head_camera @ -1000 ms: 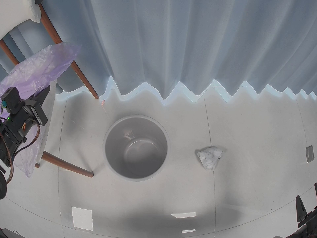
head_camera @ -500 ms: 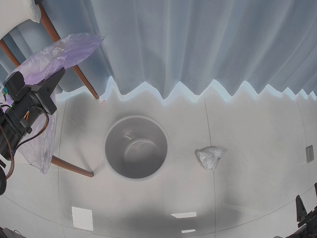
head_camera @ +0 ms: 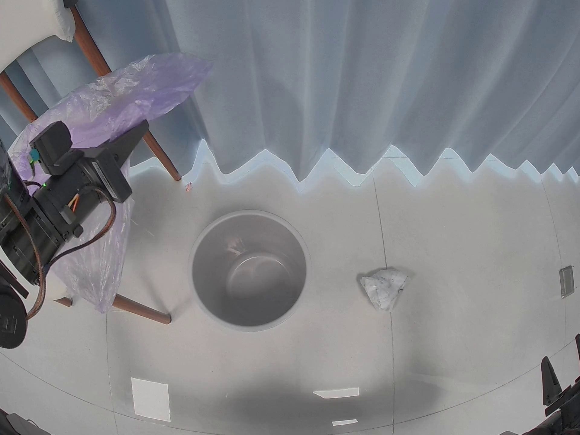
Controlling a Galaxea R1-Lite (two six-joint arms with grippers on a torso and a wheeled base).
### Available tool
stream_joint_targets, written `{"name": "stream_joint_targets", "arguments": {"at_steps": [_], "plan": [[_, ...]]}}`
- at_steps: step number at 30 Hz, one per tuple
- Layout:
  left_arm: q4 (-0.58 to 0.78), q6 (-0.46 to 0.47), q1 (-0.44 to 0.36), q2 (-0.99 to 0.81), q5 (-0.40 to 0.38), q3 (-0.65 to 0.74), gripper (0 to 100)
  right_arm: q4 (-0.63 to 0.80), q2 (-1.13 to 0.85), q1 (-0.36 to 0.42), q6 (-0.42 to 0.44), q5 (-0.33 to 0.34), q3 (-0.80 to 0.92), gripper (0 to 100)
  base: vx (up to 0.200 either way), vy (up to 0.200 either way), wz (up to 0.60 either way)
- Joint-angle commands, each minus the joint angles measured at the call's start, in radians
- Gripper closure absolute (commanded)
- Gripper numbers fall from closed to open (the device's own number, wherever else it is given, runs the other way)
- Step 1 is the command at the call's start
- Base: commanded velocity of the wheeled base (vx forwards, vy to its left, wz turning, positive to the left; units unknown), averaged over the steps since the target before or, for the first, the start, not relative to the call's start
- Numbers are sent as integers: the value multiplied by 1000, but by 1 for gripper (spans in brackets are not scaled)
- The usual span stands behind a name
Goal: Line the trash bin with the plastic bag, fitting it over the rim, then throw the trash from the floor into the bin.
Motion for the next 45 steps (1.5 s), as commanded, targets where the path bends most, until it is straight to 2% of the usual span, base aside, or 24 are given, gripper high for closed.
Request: {"name": "stream_joint_targets", "arguments": {"at_steps": [1,7,12,14,18,29,32,35,39,45], "plan": [[0,1,-64,41,-3,10,100,0,-18,0,0,1,18,0,0,0,0],[0,1,-145,71,-1,44,100,1,-18,0,0,1,18,0,0,0,0],[-5,1,-173,81,-3,52,100,0,-18,0,0,1,18,0,0,0,0],[-26,-1,-216,81,-1,60,100,1,-18,0,0,1,18,0,0,0,0],[-63,1,-249,91,-3,73,100,0,-18,0,0,1,18,0,0,0,0],[-299,2,-326,229,3,73,100,1,-18,0,0,1,18,0,0,0,0],[-359,12,-364,286,8,75,100,0,-18,0,0,1,18,0,0,0,0],[-477,10,-452,358,63,86,100,0,-18,0,0,1,18,0,0,0,0],[-474,5,-504,380,104,86,100,0,-18,0,0,1,18,0,0,0,0],[-474,5,-529,395,108,87,100,1,-18,0,0,1,18,0,0,0,0]]}}
